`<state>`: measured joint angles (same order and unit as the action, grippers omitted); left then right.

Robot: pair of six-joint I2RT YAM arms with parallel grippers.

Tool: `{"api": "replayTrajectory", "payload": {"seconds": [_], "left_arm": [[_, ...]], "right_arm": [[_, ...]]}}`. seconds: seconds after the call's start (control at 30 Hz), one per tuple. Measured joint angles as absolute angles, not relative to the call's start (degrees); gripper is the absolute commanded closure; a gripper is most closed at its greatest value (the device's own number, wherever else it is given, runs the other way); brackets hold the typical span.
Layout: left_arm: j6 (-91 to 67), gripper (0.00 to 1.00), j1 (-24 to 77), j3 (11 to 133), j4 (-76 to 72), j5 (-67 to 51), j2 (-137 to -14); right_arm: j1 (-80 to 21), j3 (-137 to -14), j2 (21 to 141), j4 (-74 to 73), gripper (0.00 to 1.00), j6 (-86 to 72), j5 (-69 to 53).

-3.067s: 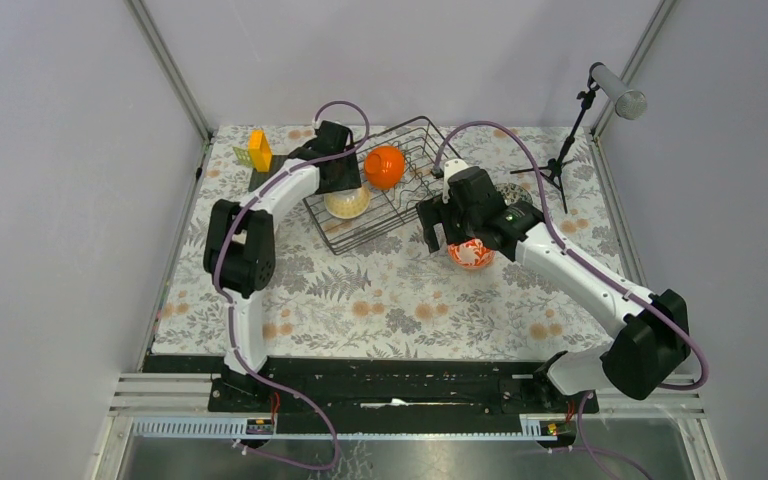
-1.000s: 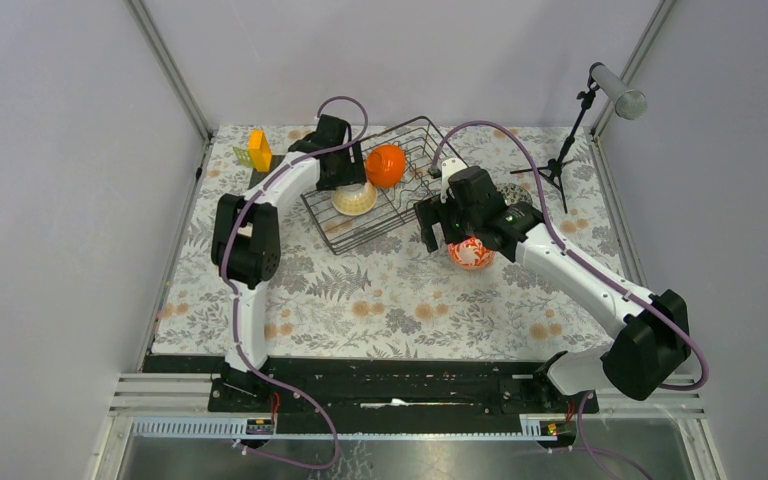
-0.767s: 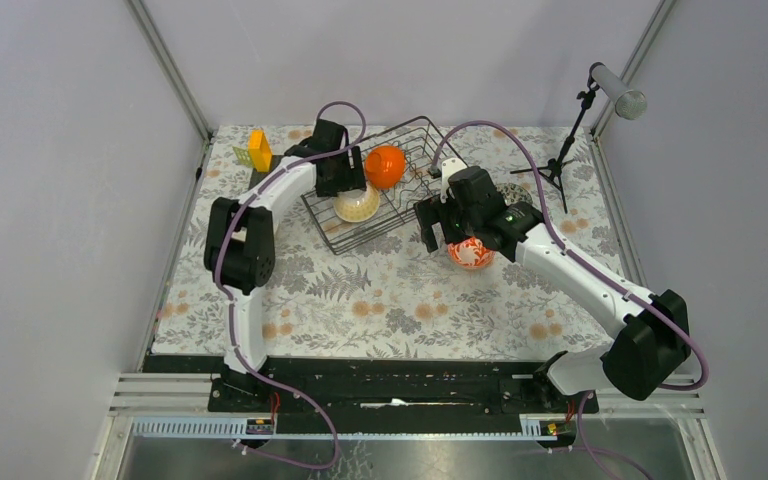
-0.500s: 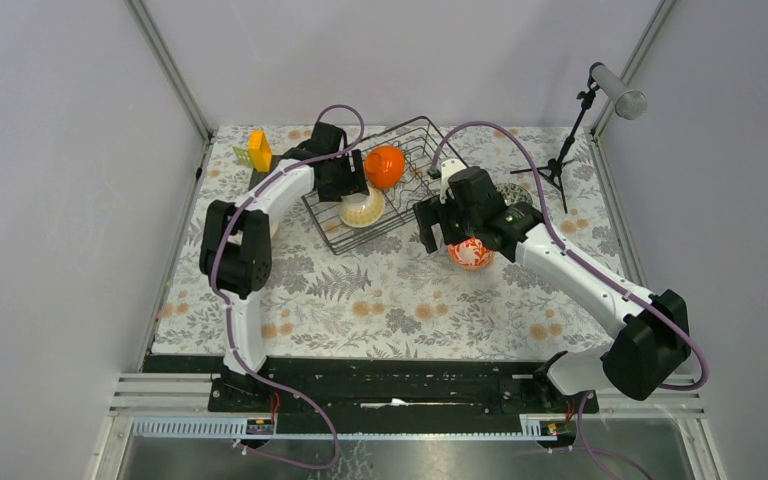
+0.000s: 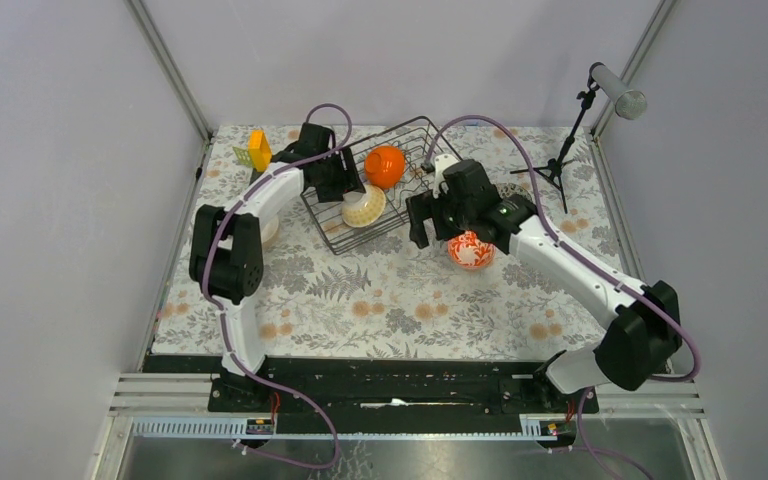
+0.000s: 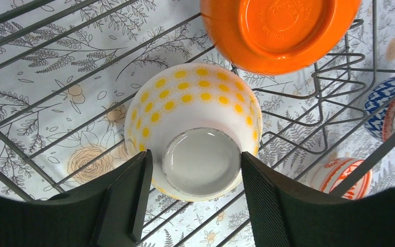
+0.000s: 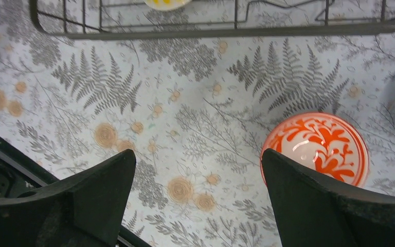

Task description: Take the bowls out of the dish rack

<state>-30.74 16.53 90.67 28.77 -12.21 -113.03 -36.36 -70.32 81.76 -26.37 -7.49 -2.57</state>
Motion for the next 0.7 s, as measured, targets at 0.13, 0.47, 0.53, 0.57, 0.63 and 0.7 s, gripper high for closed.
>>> {"api": "replayTrajectory", "payload": {"seconds": [0.13,0.47,0.53,0.57,0.63,0.7], "left_arm": [[-31.81,0.48,15.88,88.62,26.61,-13.50,-111.74],[-33.71,0.48,13.72,83.77,24.14,-16.58,-111.02],[-33.76,0.42,13.13,83.74,23.90,-17.17,-111.02],[-33.71,0.36,12.84,83.74,23.62,-17.41,-111.02],[-33.26,0.31,12.47,83.74,23.31,-17.61,-111.02],[-33.08,0.32,12.16,83.74,23.24,-17.69,-111.02]], "right_arm": [[-36.32,-75.13,85.86,-26.39,0.01,-8.49,-4.84],[-33.65,-91.50,100.68,-25.96,0.12,-15.64,-10.96],[-32.10,-93.89,103.96,-25.85,0.13,-18.11,-12.86],[-31.16,-95.22,105.84,-25.89,0.13,-19.42,-13.93],[-29.58,-97.43,109.25,-25.80,0.15,-21.43,-15.49],[-28.60,-98.41,111.46,-25.98,0.16,-22.63,-16.03]]}}
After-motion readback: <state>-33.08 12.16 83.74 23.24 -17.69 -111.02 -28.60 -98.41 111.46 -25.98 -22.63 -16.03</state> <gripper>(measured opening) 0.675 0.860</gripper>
